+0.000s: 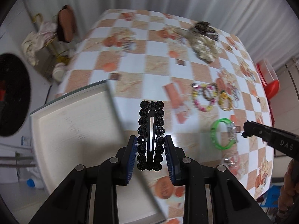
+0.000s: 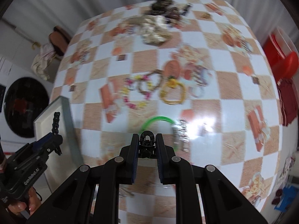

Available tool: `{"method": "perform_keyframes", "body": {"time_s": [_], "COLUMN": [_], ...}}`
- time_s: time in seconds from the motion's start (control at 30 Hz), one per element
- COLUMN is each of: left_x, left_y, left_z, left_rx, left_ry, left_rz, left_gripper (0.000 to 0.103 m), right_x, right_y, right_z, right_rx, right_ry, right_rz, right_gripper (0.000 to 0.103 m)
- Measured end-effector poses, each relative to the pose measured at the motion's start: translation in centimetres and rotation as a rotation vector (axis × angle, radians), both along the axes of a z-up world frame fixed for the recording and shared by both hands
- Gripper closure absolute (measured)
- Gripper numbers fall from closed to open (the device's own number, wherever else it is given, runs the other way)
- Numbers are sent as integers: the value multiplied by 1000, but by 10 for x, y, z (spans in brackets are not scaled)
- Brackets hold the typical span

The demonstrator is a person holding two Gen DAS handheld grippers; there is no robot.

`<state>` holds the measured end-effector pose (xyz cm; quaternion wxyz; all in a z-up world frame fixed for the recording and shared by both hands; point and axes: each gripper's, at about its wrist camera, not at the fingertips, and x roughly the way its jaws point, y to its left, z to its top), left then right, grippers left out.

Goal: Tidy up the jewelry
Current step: 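Carry both clips to the white tray and open both tools to release them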

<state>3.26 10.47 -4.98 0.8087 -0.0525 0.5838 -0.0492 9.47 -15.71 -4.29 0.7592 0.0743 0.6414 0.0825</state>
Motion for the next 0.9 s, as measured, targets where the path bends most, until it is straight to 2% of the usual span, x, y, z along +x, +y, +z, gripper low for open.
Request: {"method": "perform_keyframes", "body": {"time_s": [0.2, 0.47, 0.67, 0.9], "left_x": [-1, 4, 17, 30], "left_y": [53, 115, 130, 137], "left_z": [-5, -30, -54, -75], "left_rx": [27, 75, 117, 146], "left_ry": [6, 17, 21, 34], "left_rz": [117, 254, 287, 311], "left_gripper": [68, 68, 68, 68], "right_x": [8, 13, 25, 44], "right_y": [67, 174, 230, 255], "right_z": [2, -10, -33, -59], "right_rx": [42, 108, 131, 119], "right_ry": [-10, -10, 15, 24], "right_rz": [124, 298, 346, 350], "right_gripper": [84, 84, 84, 84]}}
